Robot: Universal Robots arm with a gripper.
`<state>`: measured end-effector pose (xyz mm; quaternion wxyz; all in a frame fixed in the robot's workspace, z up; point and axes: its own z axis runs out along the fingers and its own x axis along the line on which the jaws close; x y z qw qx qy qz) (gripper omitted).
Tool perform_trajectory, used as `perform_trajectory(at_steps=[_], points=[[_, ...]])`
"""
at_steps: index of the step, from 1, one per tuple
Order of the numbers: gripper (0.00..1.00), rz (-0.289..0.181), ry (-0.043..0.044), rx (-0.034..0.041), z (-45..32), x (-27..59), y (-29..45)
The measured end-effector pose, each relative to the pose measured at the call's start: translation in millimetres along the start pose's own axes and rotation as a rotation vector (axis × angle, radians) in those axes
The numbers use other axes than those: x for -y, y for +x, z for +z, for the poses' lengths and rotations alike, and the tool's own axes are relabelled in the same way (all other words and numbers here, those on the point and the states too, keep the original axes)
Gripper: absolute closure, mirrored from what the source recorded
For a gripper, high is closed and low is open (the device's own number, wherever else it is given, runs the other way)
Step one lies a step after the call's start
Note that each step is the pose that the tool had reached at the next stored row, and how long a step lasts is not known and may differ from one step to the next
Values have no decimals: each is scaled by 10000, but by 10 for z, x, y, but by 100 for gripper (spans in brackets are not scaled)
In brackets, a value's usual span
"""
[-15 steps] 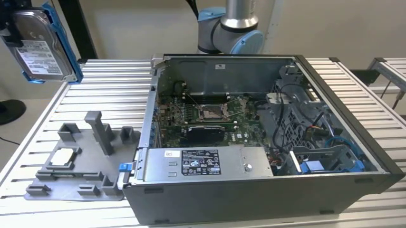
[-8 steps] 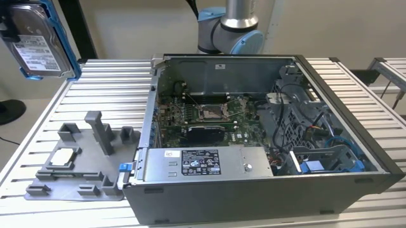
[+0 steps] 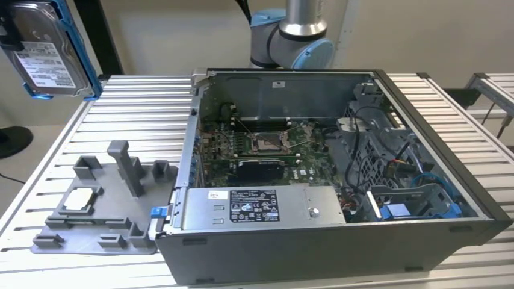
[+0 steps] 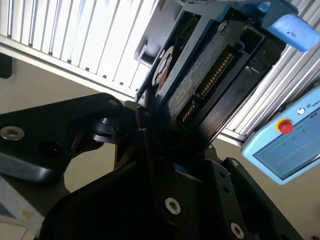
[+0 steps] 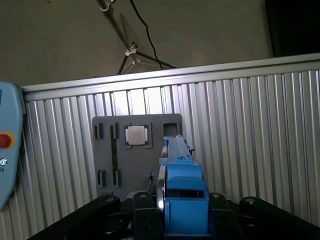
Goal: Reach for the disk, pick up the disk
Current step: 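Pick up the disk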
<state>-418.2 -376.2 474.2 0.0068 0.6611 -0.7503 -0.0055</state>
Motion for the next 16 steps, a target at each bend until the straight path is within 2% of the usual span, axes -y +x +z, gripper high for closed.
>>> perform_trajectory(at_steps=[10,16], points=[[100,1,-4,-3,-4,11,-2],[100,0,-1,-1,-4,97,-12]])
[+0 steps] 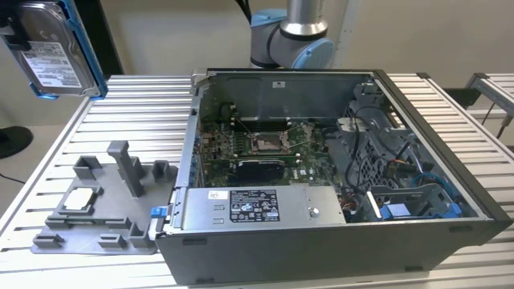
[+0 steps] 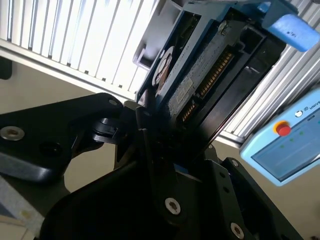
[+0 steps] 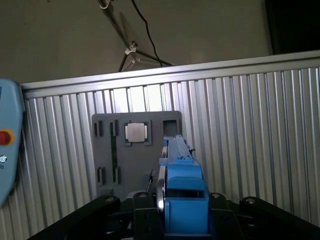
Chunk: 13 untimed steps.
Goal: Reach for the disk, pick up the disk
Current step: 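Pick up the disk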
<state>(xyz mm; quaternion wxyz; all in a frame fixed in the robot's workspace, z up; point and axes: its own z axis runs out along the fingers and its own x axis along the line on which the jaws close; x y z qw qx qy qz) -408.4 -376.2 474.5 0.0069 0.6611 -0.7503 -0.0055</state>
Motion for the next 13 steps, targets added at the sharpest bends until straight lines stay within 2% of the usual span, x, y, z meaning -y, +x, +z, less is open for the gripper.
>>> perform_trajectory(at_steps=[13], points=[[100,0,-1,0,-5,271,-34]])
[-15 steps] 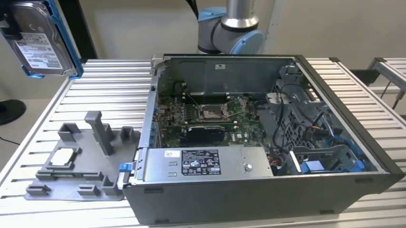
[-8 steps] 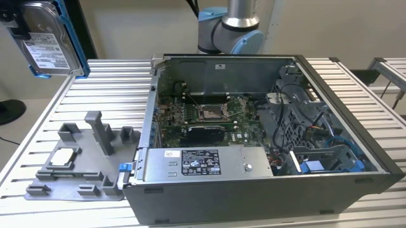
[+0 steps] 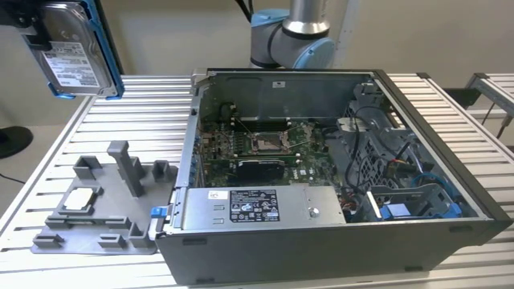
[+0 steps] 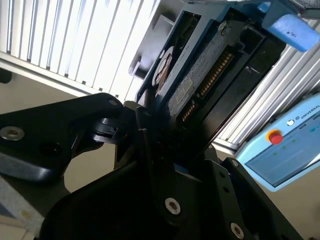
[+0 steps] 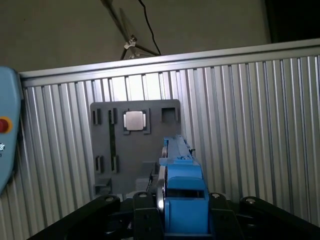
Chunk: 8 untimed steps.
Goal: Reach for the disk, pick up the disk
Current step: 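Pick up the disk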
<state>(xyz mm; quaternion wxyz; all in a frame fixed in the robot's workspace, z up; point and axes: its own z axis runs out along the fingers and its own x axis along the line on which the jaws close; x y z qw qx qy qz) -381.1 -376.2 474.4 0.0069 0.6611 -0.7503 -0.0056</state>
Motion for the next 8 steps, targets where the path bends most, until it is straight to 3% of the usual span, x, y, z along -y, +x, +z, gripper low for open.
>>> perform_trajectory(at_steps=[8], points=[[100,0,-1,0,-4,199,-25]])
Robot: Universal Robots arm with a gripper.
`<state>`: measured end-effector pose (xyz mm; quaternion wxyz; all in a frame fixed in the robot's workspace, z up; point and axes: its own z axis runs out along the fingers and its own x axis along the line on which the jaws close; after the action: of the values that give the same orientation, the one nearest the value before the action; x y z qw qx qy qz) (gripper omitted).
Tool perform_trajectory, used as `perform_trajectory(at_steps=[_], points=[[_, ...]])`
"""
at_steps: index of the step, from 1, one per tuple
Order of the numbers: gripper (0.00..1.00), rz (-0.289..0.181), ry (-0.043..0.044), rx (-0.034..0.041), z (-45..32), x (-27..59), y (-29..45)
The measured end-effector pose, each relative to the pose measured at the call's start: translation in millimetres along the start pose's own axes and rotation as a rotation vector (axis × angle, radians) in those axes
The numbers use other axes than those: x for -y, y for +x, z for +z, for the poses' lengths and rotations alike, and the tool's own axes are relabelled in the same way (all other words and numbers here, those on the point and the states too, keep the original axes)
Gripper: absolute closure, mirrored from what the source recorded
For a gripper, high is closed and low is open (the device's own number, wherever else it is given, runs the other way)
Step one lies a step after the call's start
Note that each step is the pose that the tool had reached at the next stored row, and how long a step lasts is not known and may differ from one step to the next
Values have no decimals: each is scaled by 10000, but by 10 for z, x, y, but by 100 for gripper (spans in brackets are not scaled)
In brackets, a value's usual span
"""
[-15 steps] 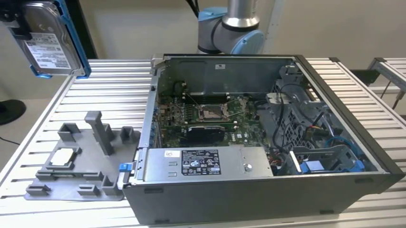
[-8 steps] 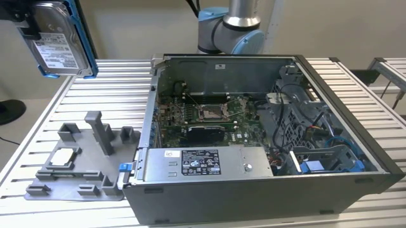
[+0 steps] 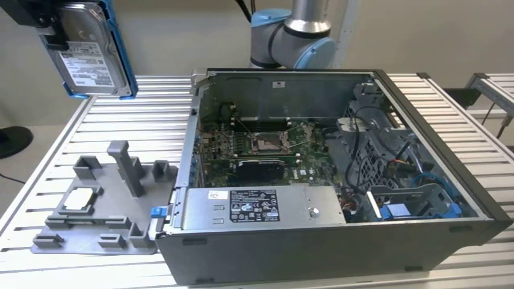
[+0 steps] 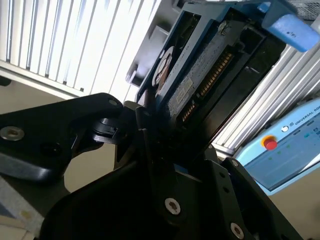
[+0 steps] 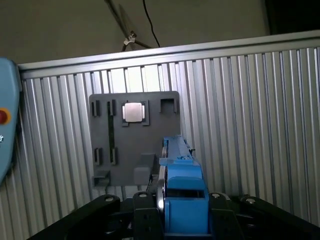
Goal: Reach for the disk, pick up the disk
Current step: 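Pick up the disk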
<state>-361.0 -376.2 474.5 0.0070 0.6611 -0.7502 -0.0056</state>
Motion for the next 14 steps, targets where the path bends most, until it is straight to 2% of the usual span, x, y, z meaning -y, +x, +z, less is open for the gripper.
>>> perform_trajectory(at_steps=[14], points=[[100,0,-6,0,-7,417,-53]])
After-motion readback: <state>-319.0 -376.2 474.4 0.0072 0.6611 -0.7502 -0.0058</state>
